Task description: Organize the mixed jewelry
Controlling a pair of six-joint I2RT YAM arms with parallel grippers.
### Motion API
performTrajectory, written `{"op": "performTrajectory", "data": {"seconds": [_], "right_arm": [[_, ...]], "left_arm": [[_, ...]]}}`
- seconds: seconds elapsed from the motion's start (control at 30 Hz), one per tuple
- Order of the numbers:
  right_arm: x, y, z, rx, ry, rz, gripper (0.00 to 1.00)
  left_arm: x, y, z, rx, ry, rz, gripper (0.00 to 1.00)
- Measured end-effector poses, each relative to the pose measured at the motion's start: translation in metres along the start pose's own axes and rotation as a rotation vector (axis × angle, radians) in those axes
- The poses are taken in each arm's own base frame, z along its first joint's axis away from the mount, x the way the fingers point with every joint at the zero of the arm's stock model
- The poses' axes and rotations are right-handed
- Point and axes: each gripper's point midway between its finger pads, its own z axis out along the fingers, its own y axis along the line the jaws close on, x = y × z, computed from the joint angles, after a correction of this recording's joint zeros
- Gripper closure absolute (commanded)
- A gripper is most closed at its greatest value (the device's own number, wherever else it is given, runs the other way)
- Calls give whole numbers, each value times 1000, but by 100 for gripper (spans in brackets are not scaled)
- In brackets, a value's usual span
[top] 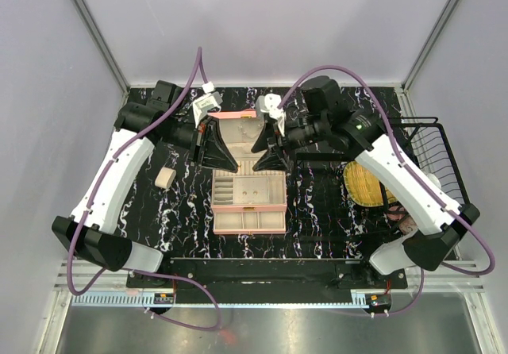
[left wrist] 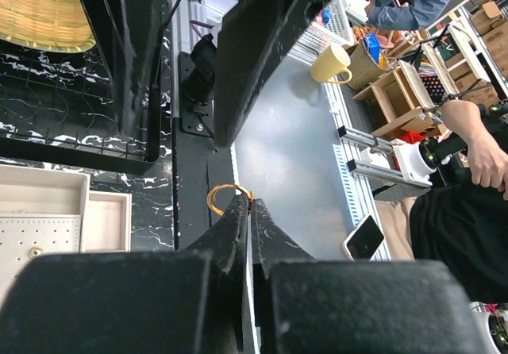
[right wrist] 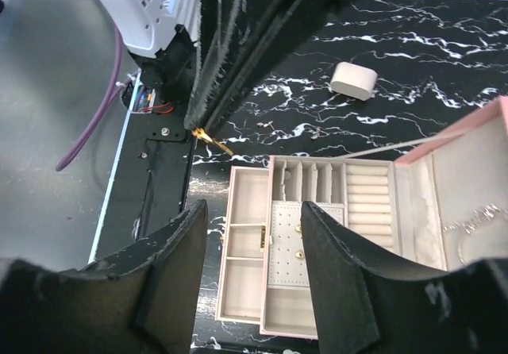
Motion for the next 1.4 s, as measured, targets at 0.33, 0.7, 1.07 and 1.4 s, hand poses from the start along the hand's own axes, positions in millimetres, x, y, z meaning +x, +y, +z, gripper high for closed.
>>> {"op": "performTrajectory", "data": {"seconds": [0.33, 0.7, 1.07, 1.4], "right_arm": [[6, 23, 28, -92, 76, -92, 55], [6, 26, 29, -91, 102, -144, 58], [2, 32, 37, -119, 104, -164, 66], [4, 35, 38, -121, 120, -172, 85]], "left_arm": [[3, -3, 4, 14, 12, -19, 100], [11, -4, 7, 18, 25, -37, 100], [15, -4, 9, 23, 36, -48, 100], [16, -3, 9, 19, 39, -49, 100]]}}
